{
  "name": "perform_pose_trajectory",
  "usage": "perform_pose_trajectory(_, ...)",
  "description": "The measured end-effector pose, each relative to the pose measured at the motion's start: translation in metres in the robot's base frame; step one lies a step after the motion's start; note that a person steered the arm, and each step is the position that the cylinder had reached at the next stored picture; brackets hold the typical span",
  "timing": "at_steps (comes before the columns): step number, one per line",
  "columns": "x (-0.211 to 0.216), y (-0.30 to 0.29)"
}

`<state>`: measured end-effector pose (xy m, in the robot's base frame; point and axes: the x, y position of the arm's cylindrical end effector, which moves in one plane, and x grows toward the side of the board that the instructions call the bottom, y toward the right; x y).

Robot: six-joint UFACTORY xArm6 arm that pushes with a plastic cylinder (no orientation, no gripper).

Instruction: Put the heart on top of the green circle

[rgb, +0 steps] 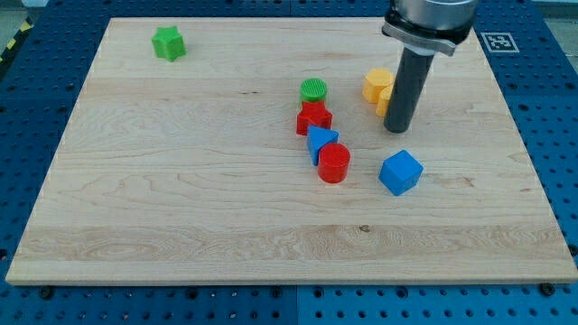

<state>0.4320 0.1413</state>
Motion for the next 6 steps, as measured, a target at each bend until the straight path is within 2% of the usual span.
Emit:
perform_pose_trajectory(1,0.001,0.019)
perform_pose_trajectory(2,-0.022,0.019)
perform_pose_trajectory(3,-0.036,0.002)
perform_pose_trajectory(5,-0.071,-0.068)
perform_pose_trajectory(6,-0.082,-0.080)
